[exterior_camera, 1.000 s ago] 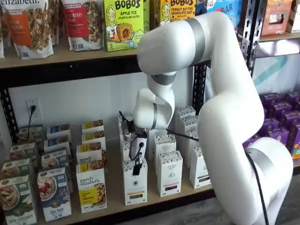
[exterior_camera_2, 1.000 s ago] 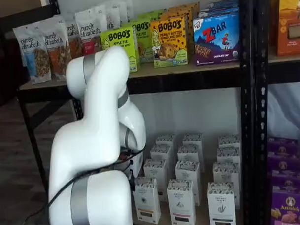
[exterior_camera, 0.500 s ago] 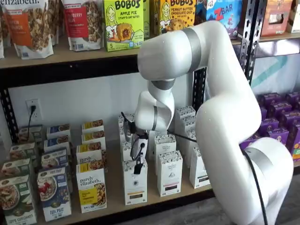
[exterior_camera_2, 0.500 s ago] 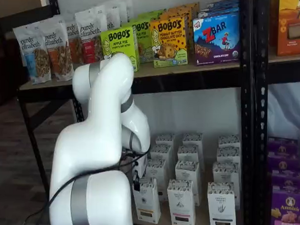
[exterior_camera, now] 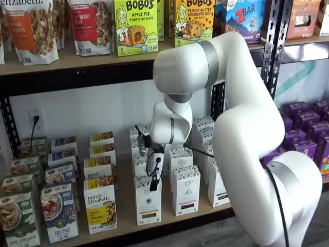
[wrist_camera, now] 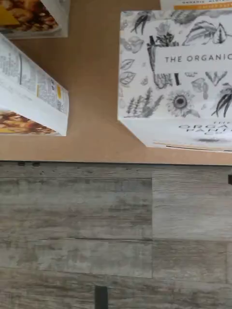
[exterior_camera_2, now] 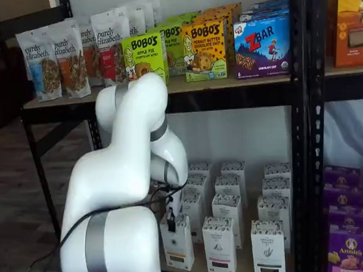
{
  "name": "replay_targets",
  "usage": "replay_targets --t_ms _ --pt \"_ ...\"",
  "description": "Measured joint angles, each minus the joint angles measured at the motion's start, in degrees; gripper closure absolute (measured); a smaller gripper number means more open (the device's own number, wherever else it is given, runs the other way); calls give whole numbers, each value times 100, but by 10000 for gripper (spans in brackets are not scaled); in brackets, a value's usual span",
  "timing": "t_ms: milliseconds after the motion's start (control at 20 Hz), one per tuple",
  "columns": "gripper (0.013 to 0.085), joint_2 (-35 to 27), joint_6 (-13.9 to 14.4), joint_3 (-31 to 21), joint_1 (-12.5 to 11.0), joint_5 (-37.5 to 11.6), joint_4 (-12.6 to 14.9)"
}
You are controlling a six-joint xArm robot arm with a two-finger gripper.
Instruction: Pick up the white box with a yellow strip in the middle, on the bottom shelf, the fourth box from the left
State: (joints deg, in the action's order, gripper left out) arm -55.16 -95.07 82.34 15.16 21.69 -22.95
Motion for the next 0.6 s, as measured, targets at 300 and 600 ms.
replay_targets --t_ms 300,600 --pt "130 -270 384 414 -48 306 453" --pt "130 -503 948 760 -32 562 1060"
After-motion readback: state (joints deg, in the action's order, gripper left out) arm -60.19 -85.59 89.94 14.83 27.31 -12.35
